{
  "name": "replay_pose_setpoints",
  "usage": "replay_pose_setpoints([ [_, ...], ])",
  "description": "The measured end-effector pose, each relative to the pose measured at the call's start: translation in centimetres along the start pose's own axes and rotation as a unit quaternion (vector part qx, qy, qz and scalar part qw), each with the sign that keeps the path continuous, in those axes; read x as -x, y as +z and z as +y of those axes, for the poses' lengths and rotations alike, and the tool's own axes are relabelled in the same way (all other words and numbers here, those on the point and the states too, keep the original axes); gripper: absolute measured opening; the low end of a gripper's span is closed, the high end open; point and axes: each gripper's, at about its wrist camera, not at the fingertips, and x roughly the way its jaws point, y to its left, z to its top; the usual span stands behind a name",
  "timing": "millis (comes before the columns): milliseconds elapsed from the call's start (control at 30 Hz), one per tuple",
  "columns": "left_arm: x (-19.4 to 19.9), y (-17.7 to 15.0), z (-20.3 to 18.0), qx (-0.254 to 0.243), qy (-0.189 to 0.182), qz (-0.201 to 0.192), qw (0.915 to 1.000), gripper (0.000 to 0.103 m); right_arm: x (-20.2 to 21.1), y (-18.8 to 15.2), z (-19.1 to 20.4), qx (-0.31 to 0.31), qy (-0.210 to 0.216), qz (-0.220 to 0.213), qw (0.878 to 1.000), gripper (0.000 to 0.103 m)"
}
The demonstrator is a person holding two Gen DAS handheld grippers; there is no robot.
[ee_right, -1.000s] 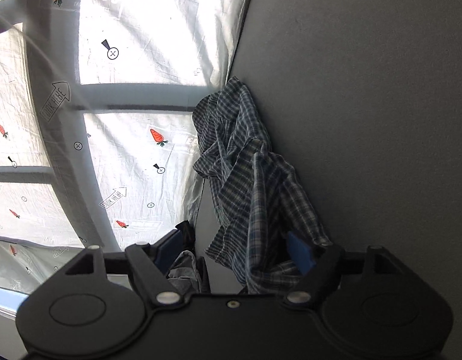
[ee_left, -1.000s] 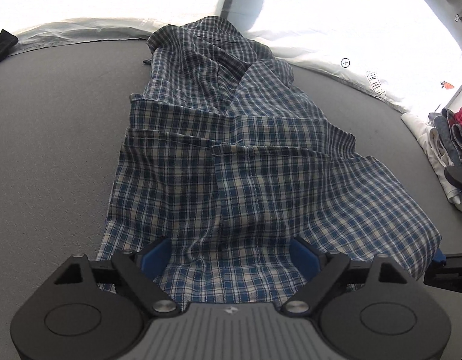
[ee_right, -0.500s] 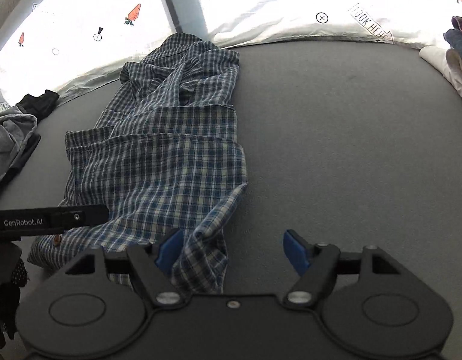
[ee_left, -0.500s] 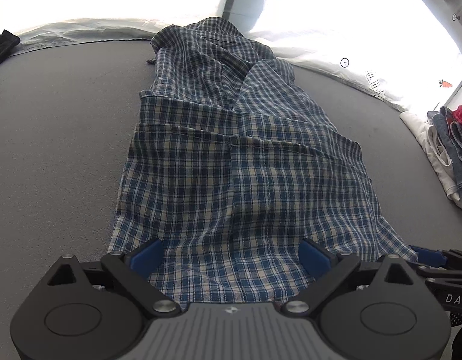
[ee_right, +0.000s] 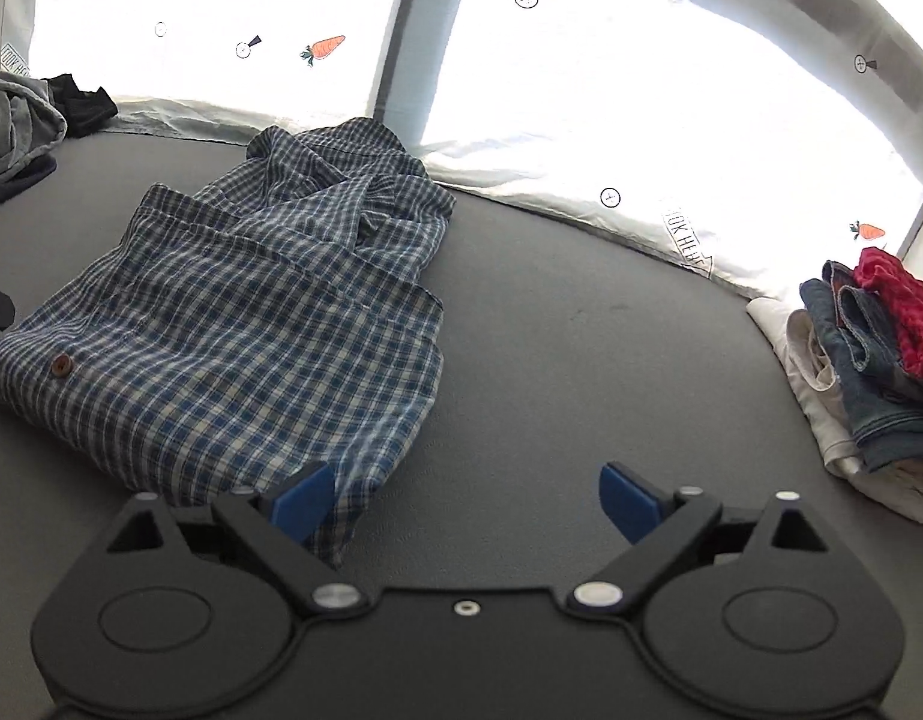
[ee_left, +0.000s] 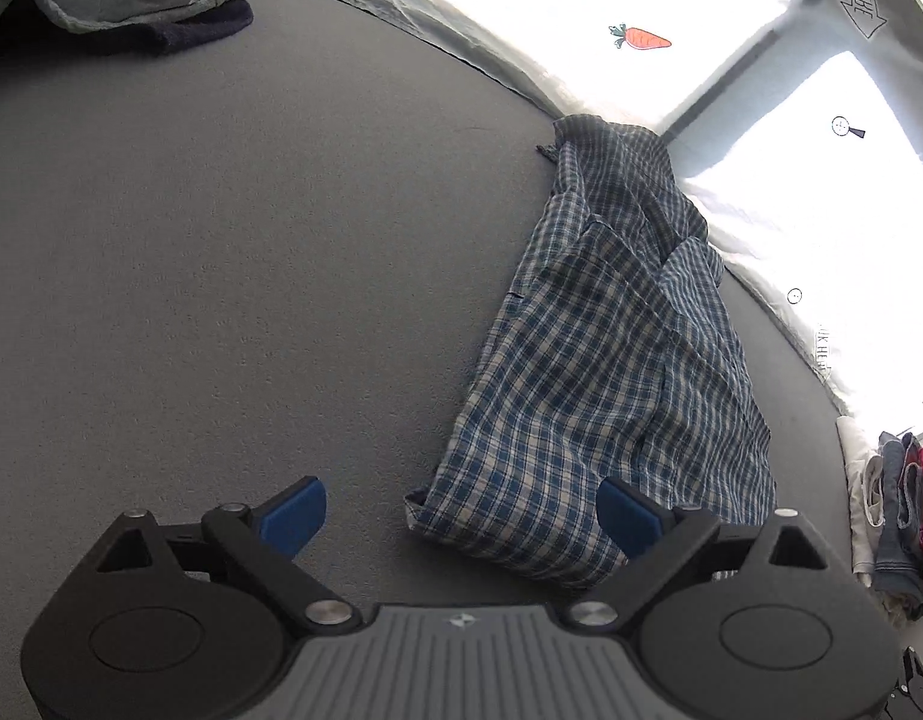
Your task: Fold clothes
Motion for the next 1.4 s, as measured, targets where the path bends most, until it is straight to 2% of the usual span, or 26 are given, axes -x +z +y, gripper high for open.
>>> replay_pose_setpoints([
  [100,0.0,-0.5,1.0,0.046,-0.025,0.02,0.9984,0.096,0.8,-0.4,1.3,0.051,-0.002,-0.011,0.999,0.098],
  [267,-0.4,-1.3,1.2,0.075,-0.068,0.044,0.9939,0.095,1.7,-1.5,3.5,0.135,-0.014,-0.021,0.991,0.099],
  [500,-1.4,-1.5,1.4,0.098,-0.095,0.057,0.989,0.094,1.6,-1.7,4.4,0.138,0.02,-0.007,0.99,0.099],
  [567,-1.6,-1.3,1.4,0.1,-0.097,0.06,0.9884,0.094,0.9,-1.1,3.0,0.05,0.06,0.024,0.997,0.099],
  [633,-1.8,-1.1,1.4,0.099,-0.099,0.061,0.9882,0.094,-0.3,-0.9,0.8,-0.069,0.106,0.061,0.99,0.099],
  [733,-2.2,-0.7,1.3,0.095,-0.102,0.064,0.9881,0.094,-1.9,-1.6,-2.4,-0.241,0.166,0.105,0.95,0.099],
  [900,-2.7,-0.1,1.3,0.097,-0.108,0.068,0.9871,0.094,-3.0,-2.9,-4.2,-0.372,0.194,0.133,0.898,0.099],
  [967,-2.9,0.1,1.1,0.094,-0.109,0.07,0.9871,0.094,-3.4,-3.5,-4.9,-0.432,0.215,0.141,0.864,0.099],
  [1000,-3.0,0.2,1.1,0.093,-0.11,0.071,0.9871,0.094,-3.7,-3.7,-5.2,-0.465,0.225,0.146,0.844,0.099],
  [1067,-3.2,0.5,1.0,0.096,-0.112,0.073,0.9863,0.094,-4.4,-4.3,-5.8,-0.53,0.244,0.156,0.797,0.099],
  [1100,-3.3,0.6,1.1,0.1,-0.114,0.075,0.9856,0.094,-4.8,-4.8,-6.1,-0.565,0.253,0.162,0.769,0.099],
  [1200,-3.6,0.9,1.5,0.128,-0.126,0.084,0.9802,0.094,-5.6,-7.1,-6.1,-0.682,0.287,0.174,0.65,0.099],
  [1267,-3.8,1.0,1.7,0.141,-0.134,0.09,0.9768,0.094,-6.0,-8.1,-5.6,-0.724,0.294,0.184,0.596,0.099],
  [1300,-3.9,1.1,1.7,0.146,-0.137,0.093,0.9753,0.094,-6.0,-8.3,-5.4,-0.732,0.293,0.187,0.587,0.098],
  [1400,-4.3,1.1,1.5,0.145,-0.139,0.099,0.9746,0.088,-6.2,-8.1,-5.1,-0.732,0.286,0.189,0.589,0.096],
])
